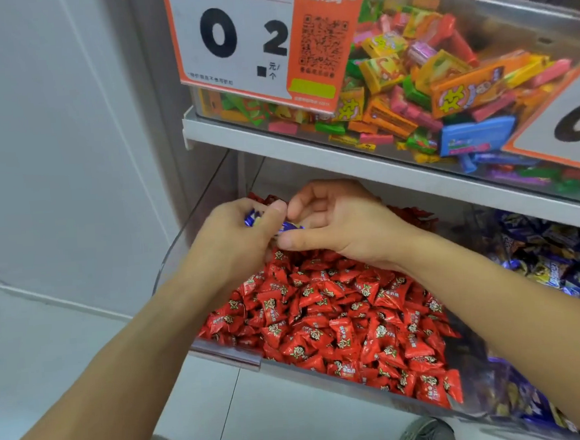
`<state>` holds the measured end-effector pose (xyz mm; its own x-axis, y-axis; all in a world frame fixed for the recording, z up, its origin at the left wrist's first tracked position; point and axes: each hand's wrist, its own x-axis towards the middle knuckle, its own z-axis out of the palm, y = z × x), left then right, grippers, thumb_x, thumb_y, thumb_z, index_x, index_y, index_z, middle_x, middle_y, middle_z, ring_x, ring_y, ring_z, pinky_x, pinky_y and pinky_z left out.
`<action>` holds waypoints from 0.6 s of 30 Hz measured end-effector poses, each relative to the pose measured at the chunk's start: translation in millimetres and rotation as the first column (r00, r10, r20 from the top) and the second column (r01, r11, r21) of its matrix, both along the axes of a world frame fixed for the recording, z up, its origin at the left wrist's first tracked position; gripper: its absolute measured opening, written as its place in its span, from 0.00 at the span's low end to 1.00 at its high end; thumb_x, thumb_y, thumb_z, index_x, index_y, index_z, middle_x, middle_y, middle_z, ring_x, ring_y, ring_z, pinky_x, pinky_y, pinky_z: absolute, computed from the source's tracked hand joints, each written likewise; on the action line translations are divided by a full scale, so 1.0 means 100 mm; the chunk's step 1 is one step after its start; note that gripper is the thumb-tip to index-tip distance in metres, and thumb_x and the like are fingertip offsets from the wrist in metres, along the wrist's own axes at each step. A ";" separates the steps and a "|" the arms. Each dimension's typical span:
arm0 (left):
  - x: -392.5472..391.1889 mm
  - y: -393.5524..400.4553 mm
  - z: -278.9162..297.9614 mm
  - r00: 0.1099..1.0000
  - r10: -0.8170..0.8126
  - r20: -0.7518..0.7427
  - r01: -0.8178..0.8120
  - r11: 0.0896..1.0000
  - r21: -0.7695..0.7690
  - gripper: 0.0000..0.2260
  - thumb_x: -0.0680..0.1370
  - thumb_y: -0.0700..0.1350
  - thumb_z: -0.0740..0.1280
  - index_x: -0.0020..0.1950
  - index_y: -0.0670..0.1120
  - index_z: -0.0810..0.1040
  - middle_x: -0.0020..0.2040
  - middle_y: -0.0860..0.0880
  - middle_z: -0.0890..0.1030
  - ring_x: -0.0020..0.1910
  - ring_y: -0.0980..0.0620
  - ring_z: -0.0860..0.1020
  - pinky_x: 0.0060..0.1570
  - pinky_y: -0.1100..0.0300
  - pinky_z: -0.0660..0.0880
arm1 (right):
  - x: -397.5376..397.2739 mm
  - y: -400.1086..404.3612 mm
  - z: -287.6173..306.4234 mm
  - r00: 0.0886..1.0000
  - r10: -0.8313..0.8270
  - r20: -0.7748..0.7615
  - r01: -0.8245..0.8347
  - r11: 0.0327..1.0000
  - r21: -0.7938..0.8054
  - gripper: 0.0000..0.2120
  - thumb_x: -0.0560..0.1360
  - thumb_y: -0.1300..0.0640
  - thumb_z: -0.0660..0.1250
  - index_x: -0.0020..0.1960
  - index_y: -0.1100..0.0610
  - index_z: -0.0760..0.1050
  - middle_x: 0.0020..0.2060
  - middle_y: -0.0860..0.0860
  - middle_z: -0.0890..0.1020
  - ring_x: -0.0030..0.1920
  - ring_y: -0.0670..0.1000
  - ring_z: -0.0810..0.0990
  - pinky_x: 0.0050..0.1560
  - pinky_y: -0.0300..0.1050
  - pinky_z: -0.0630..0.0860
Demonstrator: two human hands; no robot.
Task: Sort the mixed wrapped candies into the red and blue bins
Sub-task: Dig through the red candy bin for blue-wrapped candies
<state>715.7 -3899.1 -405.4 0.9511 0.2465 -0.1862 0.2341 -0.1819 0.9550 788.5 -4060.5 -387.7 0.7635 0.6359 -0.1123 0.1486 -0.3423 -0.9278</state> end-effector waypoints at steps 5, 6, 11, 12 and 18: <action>-0.32 0.17 0.22 0.995 -0.029 0.100 -0.023 0.871 0.490 0.09 0.78 0.54 0.66 0.41 0.52 0.77 0.28 0.53 0.77 0.25 0.57 0.72 0.29 0.60 0.66 | -0.08 0.06 -0.09 0.930 0.090 0.356 0.008 0.964 -0.265 0.21 0.64 0.37 0.79 0.41 0.48 0.72 0.42 0.48 0.83 0.41 0.48 0.81 0.47 0.55 0.80; -0.40 0.20 0.28 0.994 -0.028 0.105 -0.039 0.811 0.583 0.08 0.78 0.54 0.65 0.41 0.54 0.77 0.27 0.54 0.77 0.27 0.58 0.74 0.29 0.62 0.65 | -0.16 0.10 -0.20 0.867 0.267 0.420 -0.128 0.935 -0.331 0.18 0.68 0.37 0.76 0.44 0.47 0.75 0.45 0.46 0.82 0.45 0.48 0.80 0.50 0.55 0.78; -0.68 0.46 0.49 0.999 0.004 0.035 -0.026 0.734 0.678 0.09 0.80 0.52 0.62 0.42 0.54 0.79 0.26 0.53 0.76 0.27 0.55 0.73 0.28 0.59 0.64 | -0.29 0.39 -0.66 0.477 0.802 0.358 -0.360 0.550 -0.753 0.22 0.80 0.38 0.60 0.73 0.39 0.69 0.75 0.46 0.65 0.76 0.53 0.58 0.72 0.59 0.56; -0.69 0.50 0.49 1.000 0.020 0.023 -0.030 0.733 0.679 0.10 0.80 0.52 0.61 0.43 0.53 0.80 0.26 0.52 0.75 0.26 0.54 0.73 0.28 0.59 0.64 | -0.18 0.39 -0.66 0.464 0.800 0.380 -0.299 0.545 -0.783 0.21 0.80 0.37 0.58 0.73 0.38 0.69 0.76 0.45 0.64 0.76 0.53 0.56 0.73 0.59 0.55; -0.74 0.55 0.38 0.993 0.121 -0.012 -0.086 0.767 0.635 0.14 0.81 0.53 0.59 0.39 0.50 0.77 0.29 0.48 0.75 0.29 0.50 0.72 0.30 0.57 0.64 | 0.31 0.33 -0.38 0.629 0.674 0.389 -0.075 0.550 -0.832 0.18 0.83 0.40 0.54 0.70 0.39 0.72 0.77 0.45 0.63 0.78 0.55 0.54 0.76 0.58 0.46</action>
